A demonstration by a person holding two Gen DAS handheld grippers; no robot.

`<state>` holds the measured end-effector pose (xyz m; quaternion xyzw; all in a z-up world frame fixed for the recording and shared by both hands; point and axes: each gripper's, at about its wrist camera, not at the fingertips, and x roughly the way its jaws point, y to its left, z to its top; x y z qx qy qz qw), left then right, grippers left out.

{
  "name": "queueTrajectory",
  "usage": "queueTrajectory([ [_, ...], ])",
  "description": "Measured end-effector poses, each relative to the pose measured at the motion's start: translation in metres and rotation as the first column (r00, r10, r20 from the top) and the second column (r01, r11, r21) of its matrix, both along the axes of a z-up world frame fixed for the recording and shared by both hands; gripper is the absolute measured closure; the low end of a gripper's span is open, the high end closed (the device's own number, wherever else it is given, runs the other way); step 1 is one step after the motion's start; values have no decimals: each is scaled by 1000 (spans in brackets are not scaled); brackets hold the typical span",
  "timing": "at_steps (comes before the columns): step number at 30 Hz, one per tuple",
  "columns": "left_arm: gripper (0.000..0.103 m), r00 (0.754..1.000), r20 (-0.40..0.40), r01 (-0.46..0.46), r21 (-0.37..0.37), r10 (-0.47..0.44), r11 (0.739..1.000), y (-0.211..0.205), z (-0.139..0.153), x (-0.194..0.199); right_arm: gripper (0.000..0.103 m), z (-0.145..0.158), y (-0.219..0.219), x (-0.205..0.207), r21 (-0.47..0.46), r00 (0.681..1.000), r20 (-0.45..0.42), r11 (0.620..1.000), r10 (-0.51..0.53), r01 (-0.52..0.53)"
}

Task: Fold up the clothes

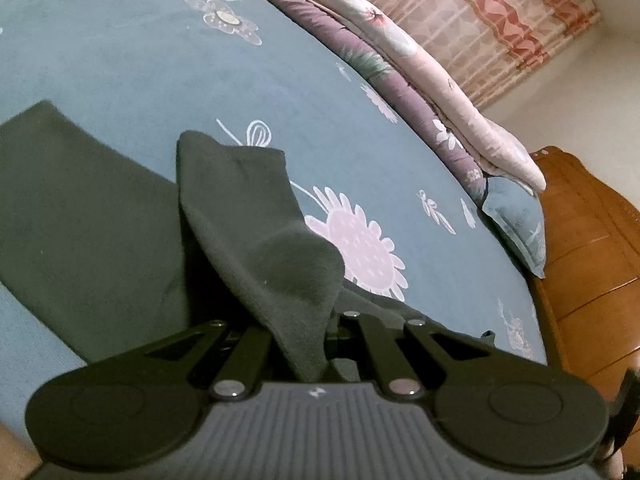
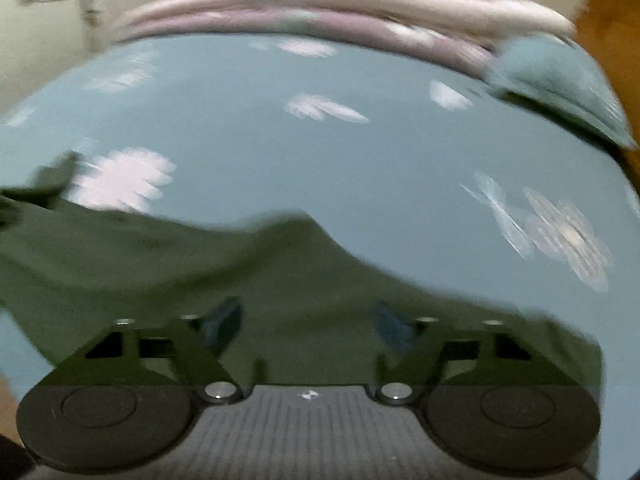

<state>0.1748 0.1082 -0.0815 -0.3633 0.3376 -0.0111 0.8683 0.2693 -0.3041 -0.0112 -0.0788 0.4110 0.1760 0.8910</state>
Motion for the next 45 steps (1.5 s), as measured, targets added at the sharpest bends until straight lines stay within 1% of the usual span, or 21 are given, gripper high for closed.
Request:
queueTrajectory([
  [1, 101, 1000, -1, 4, -4, -4, 1000, 0, -2, -1, 45, 4, 12, 6, 20, 999, 3, 998, 52, -52],
  [2, 101, 1000, -4, 6, -9, -6, 1000, 0, -5, -3, 46, 8, 24, 12, 39, 995, 6, 994, 104, -104],
  [4, 101, 1000, -7, 5, -25, -5, 1000, 1, -11, -7, 58, 15, 48, 24, 77, 978, 17, 975, 207, -208],
  [6, 101, 1000, -7, 3, -42, -4, 999, 2, -17, -10, 62, 14, 85, 35, 86, 948, 15, 945, 317, -317],
  [8, 101, 1000, -3, 5, -56, -5, 998, 3, -22, -14, 65, 9, 118, 45, 86, 917, 1, 914, 398, -396],
  [9, 101, 1000, -1, 6, -64, -6, 998, 3, -24, -15, 69, 4, 134, 52, 89, 901, -15, 899, 433, -430],
  [13, 101, 1000, 8, 15, -90, -15, 996, 5, -31, -18, 70, -12, 184, 62, 84, 840, -60, 841, 539, -534],
  [15, 101, 1000, 12, 20, -103, -19, 995, 6, -34, -20, 70, -18, 199, 57, 58, 808, -75, 811, 584, -582],
  [17, 101, 1000, 12, 28, -115, -27, 993, 8, -38, -20, 70, -26, 210, 54, 14, 789, -94, 793, 607, -609],
  [19, 101, 999, 11, 36, -127, -35, 991, 9, -41, -20, 69, -30, 212, 50, -17, 777, -105, 780, 620, -625],
  [21, 101, 999, 13, 41, -139, -40, 989, 10, -43, -20, 69, -31, 214, 42, -56, 756, -98, 755, 647, -654],
  [24, 101, 999, 17, 52, -146, -50, 988, 12, -44, -19, 69, -30, 219, 30, -134, 711, -82, 700, 698, -702],
  [28, 101, 997, 22, 74, -148, -72, 986, 13, -45, -17, 69, -35, 232, 15, -258, 638, -68, 604, 767, -754],
  [30, 100, 996, 26, 87, -141, -84, 986, 13, -45, -16, 69, -35, 235, 16, -272, 608, -80, 570, 789, -775],
  [32, 100, 995, 32, 94, -132, -90, 987, 12, -43, -16, 74, -33, 238, 23, -244, 601, -116, 564, 791, -789],
  [33, 100, 995, 35, 96, -128, -93, 987, 11, -43, -17, 79, -31, 239, 26, -230, 596, -134, 561, 791, -796],
  [36, 101, 994, 56, 97, -127, -90, 987, 11, -38, -20, 93, -28, 243, 26, -251, 594, -147, 551, 791, -796],
  [38, 101, 993, 81, 95, -123, -85, 988, 12, -33, -21, 95, -24, 243, 26, -252, 601, -137, 559, 787, -790],
  [39, 101, 991, 96, 99, -116, -88, 988, 12, -28, -21, 96, -19, 242, 25, -261, 609, -114, 568, 785, -781],
  [45, 101, 976, 192, 110, -29, -103, 993, 14, -3, -16, 97, -5, 242, 25, -305, 636, -32, 598, 771, -741],
])
